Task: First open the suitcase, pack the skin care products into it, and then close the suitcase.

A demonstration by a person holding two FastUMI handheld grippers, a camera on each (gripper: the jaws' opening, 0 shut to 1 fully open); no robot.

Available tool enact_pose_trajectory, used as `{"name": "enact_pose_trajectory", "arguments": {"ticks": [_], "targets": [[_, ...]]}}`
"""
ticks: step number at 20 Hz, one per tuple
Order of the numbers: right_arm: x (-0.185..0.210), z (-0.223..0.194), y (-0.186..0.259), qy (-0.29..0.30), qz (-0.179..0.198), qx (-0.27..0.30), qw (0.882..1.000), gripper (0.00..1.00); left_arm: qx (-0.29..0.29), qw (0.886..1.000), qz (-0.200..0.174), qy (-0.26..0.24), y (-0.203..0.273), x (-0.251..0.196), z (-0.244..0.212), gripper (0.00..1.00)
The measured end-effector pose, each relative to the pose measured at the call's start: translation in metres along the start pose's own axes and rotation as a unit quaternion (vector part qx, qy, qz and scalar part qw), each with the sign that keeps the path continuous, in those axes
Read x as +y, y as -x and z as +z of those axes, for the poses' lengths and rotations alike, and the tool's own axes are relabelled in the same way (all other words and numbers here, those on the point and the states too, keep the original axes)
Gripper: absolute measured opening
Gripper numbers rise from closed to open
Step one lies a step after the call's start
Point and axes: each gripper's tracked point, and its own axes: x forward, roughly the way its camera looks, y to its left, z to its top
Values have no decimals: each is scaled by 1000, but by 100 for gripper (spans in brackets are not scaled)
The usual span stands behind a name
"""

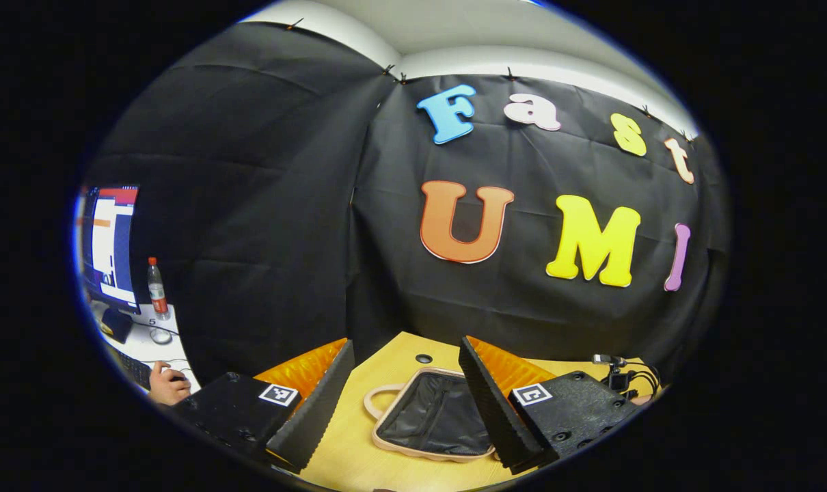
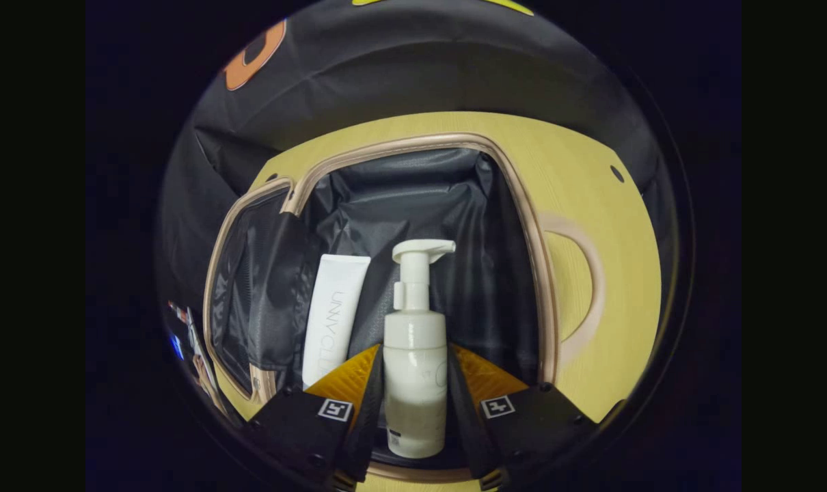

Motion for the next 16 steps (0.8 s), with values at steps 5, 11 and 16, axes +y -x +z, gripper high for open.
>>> {"name": "enact_pose_trajectory", "arguments": {"ticks": [5, 11, 16], "targets": [[6, 6, 33, 18, 43, -30, 998, 79, 13, 998, -20, 64, -51, 25, -23, 98], [-3, 32, 120, 58, 96, -123, 986, 77, 115, 974, -35, 190, -109, 59, -99, 98], [-40, 33, 229, 93, 127, -210, 965, 77, 227, 918, -27, 325, -135, 62, -192, 97]]}}
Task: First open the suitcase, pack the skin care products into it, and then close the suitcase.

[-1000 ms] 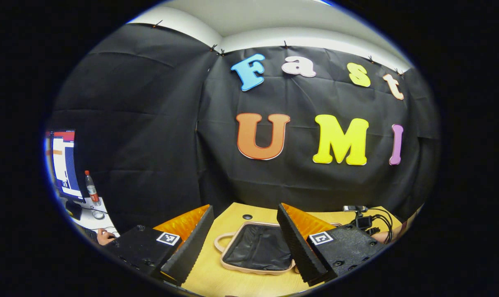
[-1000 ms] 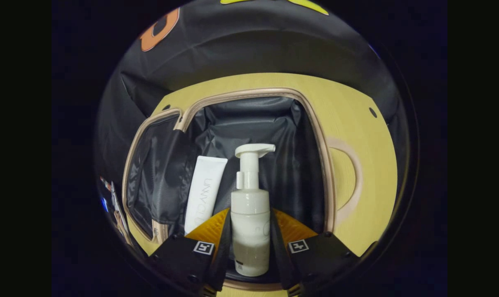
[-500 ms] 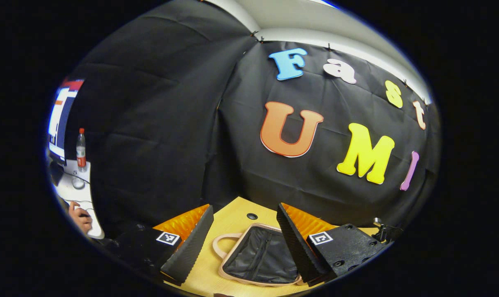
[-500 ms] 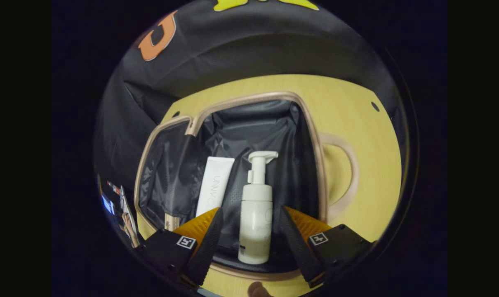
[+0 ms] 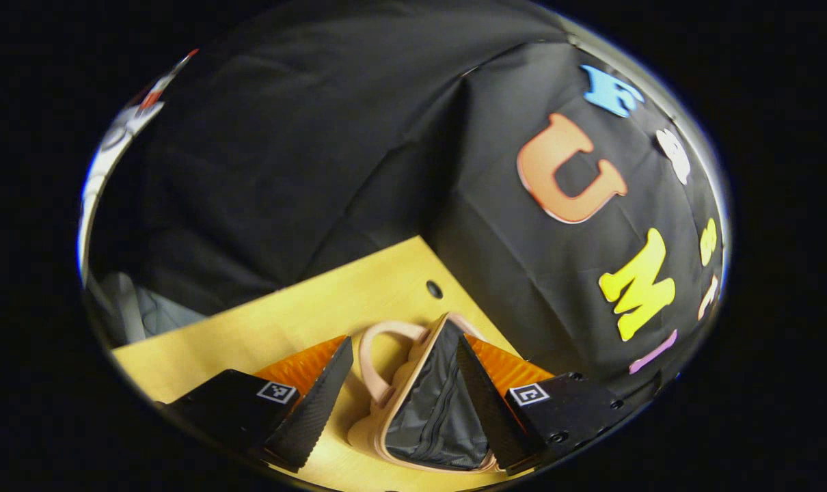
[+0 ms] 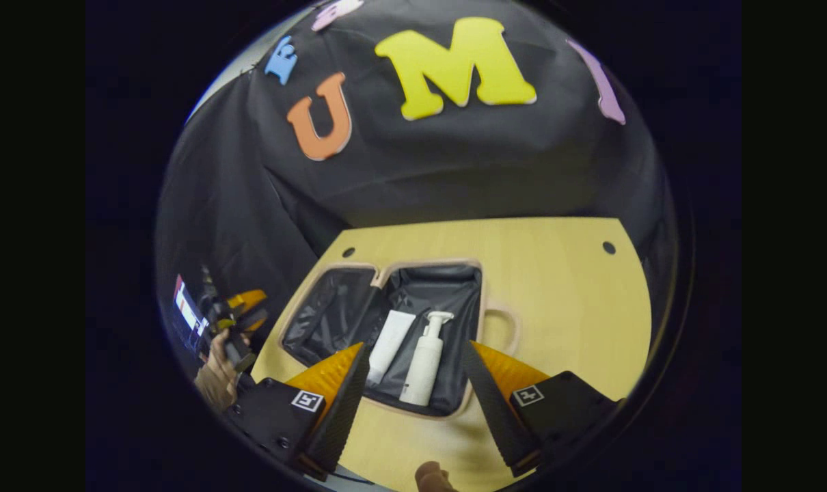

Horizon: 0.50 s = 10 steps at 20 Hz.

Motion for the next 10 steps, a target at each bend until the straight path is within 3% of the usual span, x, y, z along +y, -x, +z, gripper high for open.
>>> {"name": "enact_pose_trajectory", "arguments": {"ticks": [4, 7, 8, 10], "targets": [[-38, -3, 71, 24, -32, -26, 999, 81, 42, 995, -14, 85, -27, 20, -21, 89], [-68, -7, 105, 2, -66, -35, 997, 81, 41, 993, -18, 107, -37, 24, -21, 68], [-79, -5, 116, -7, -80, -40, 996, 77, 42, 992, -22, 115, -42, 23, -21, 64], [-93, 0, 137, -27, -97, -55, 993, 81, 52, 992, -15, 113, -52, 21, -32, 51]]}}
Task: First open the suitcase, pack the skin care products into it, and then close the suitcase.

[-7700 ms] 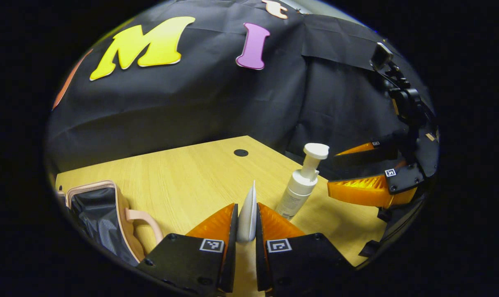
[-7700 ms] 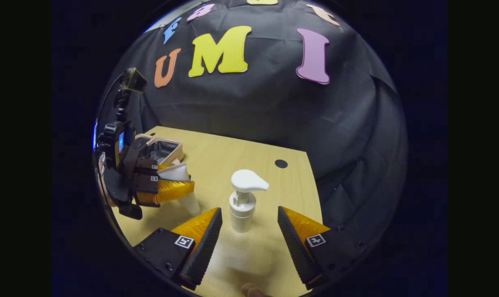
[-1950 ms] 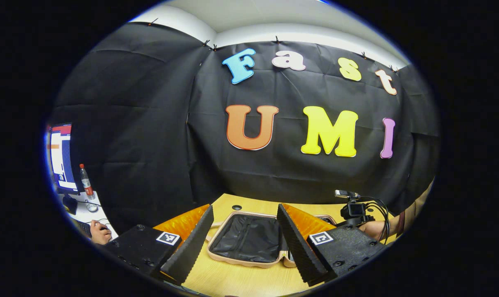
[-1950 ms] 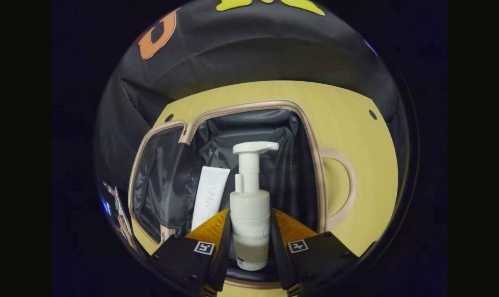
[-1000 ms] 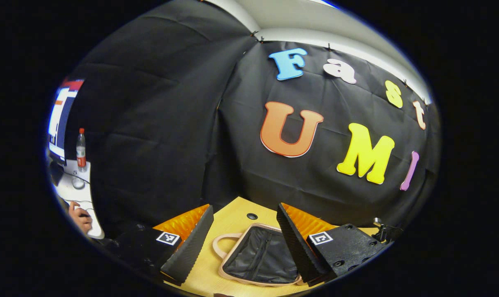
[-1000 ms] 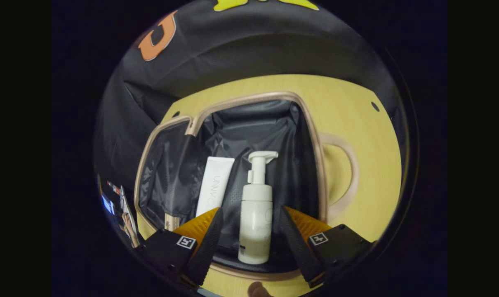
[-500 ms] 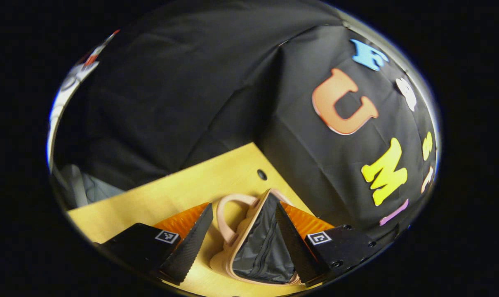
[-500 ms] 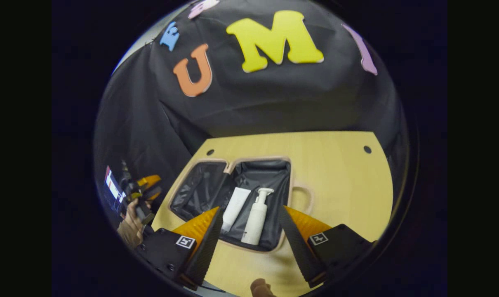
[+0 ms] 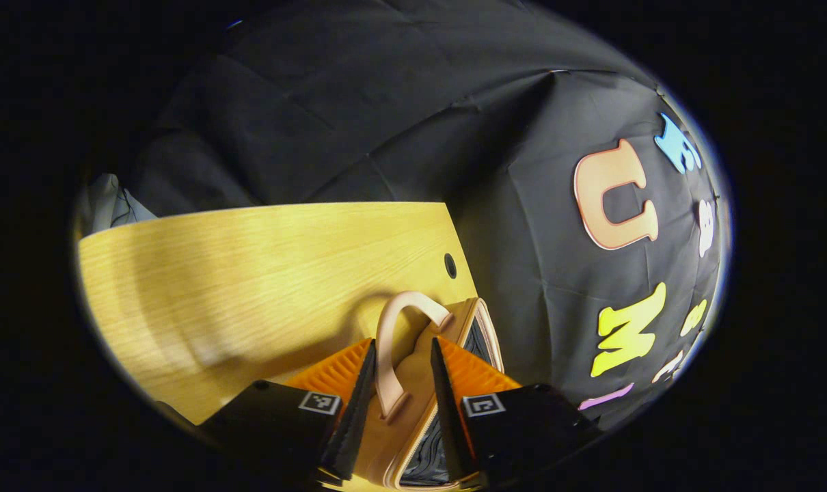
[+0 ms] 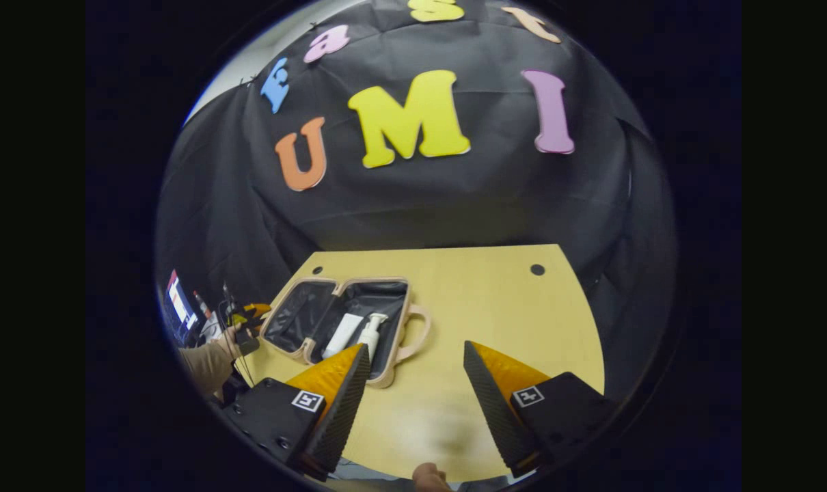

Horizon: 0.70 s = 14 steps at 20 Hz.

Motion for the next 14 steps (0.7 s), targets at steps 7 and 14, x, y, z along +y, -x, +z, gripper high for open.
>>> {"name": "enact_pose_trajectory", "arguments": {"ticks": [7, 14], "targets": [[-55, 17, 46, -33, -55, -35, 997, 81, 3, 999, 30, -17, 5, -2, 1, 8], [-76, 51, 79, 4, -84, -109, 990, 81, -35, 986, 7, -163, 35, -101, 14, 3]]}}
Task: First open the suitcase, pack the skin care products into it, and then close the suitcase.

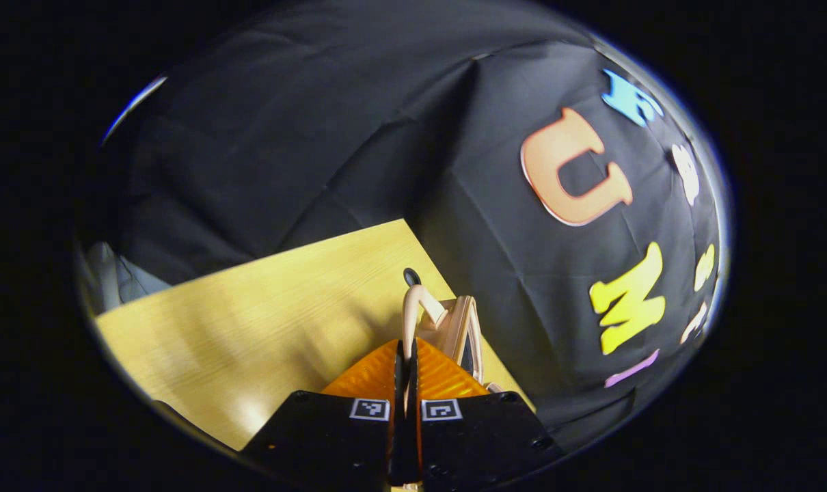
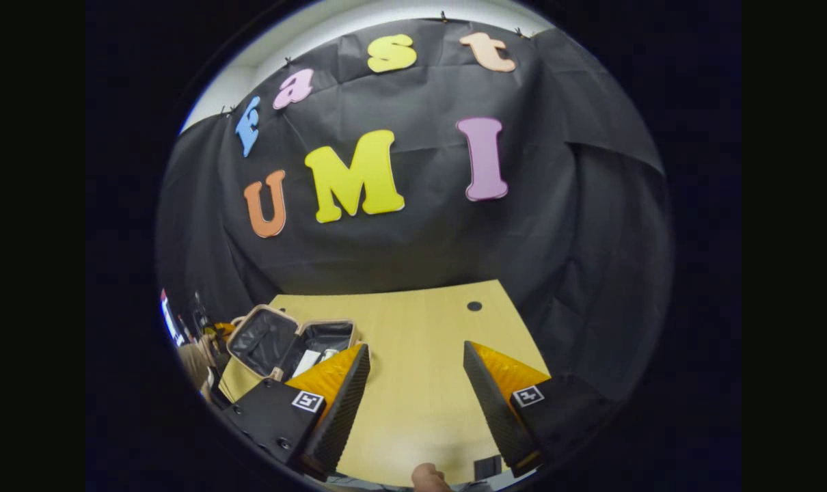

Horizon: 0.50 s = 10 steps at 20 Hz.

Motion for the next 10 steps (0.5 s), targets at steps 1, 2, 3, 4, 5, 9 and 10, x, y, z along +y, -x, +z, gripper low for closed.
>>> {"name": "enact_pose_trajectory", "arguments": {"ticks": [1, 2, 3, 4, 5, 9, 10], "targets": [[-1, 5, 3, 4, 2, -9, 1000, 81, -4, 999, 3, -40, 5, -16, 3, 3], [-1, 8, 3, 7, 5, -18, 1000, 77, -12, 997, -2, -76, 10, -32, 8, 3], [-3, 10, 4, 10, 5, -24, 1000, 81, -20, 994, -13, -110, 18, -53, 14, 3], [-8, 11, 6, 12, 2, -28, 1000, 81, -27, 990, -19, -140, 26, -70, 18, 3], [-12, 12, 7, 13, -2, -32, 999, 81, -32, 985, -23, -168, 33, -90, 18, 3], [-22, 13, 13, 25, 5, -40, 999, 77, -62, 961, -54, -265, 57, -165, -6, 3], [-24, 12, 13, 33, 9, -41, 999, 81, -65, 953, -63, -288, 62, -182, -15, 3]]}}
